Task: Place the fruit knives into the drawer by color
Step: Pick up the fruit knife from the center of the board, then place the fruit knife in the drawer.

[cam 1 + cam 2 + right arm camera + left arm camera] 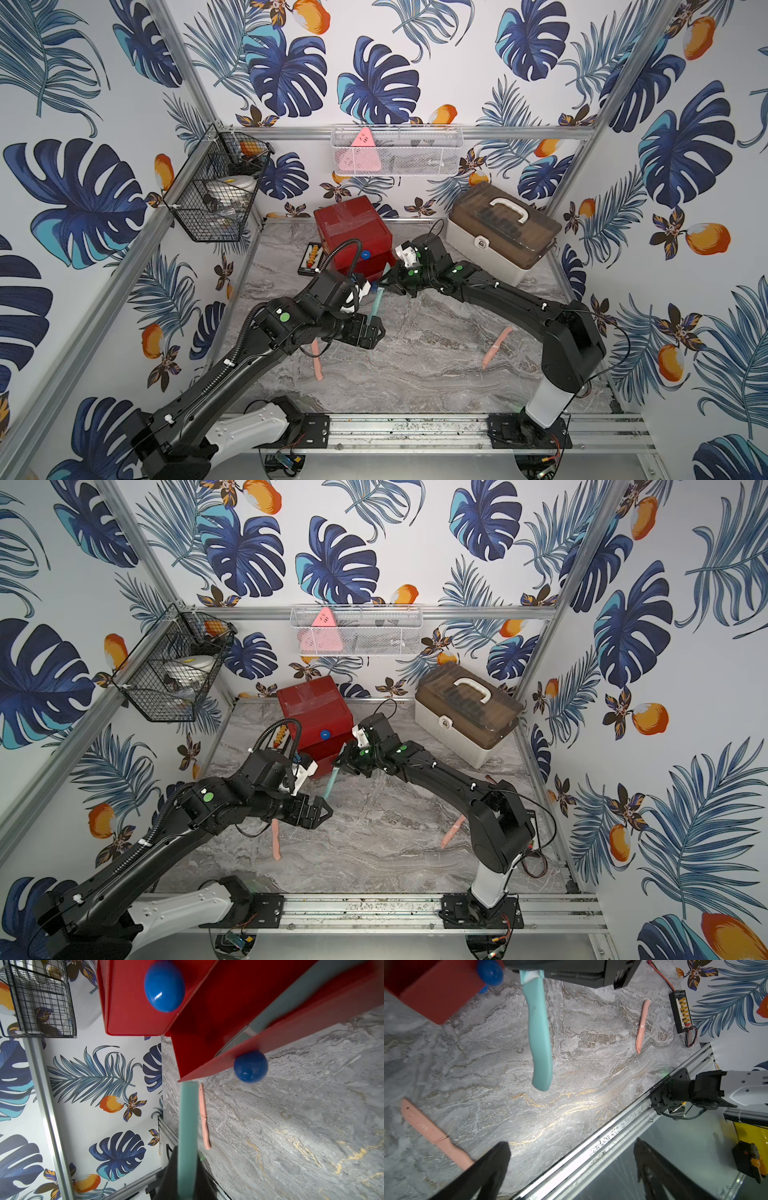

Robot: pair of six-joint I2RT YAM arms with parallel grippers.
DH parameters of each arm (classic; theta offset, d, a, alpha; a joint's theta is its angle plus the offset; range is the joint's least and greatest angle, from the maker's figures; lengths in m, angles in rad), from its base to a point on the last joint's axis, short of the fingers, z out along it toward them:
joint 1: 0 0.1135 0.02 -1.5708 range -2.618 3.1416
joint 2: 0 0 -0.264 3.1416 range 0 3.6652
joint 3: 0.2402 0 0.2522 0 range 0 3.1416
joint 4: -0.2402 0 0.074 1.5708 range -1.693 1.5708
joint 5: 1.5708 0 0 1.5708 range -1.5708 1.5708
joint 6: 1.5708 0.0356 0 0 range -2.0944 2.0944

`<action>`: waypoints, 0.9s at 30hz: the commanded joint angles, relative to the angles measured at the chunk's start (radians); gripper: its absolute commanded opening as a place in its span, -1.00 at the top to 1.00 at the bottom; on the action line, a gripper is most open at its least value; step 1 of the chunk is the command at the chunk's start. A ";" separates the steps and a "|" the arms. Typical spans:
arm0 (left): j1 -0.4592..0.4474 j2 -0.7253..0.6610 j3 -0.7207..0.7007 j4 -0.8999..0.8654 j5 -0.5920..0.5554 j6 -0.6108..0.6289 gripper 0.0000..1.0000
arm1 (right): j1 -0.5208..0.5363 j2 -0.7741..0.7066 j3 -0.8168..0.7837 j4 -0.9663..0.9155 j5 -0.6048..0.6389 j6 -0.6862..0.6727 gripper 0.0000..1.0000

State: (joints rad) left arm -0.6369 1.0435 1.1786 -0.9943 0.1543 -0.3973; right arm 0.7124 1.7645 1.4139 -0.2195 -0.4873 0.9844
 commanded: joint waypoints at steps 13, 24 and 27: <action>0.073 -0.078 0.071 -0.147 -0.391 -0.010 -0.98 | -0.008 0.093 0.208 -0.218 0.140 0.491 1.00; 0.197 -0.103 0.094 -0.096 -0.261 0.054 -0.98 | -0.011 0.195 0.311 -0.202 0.142 0.579 1.00; 0.223 -0.104 0.087 -0.079 -0.194 0.074 -0.98 | -0.011 0.225 0.348 -0.220 0.141 0.580 1.00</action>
State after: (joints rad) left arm -0.4301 0.9413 1.2716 -1.1065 -0.1207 -0.3634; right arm 0.7013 1.9717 1.7329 -0.4072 -0.3534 1.5429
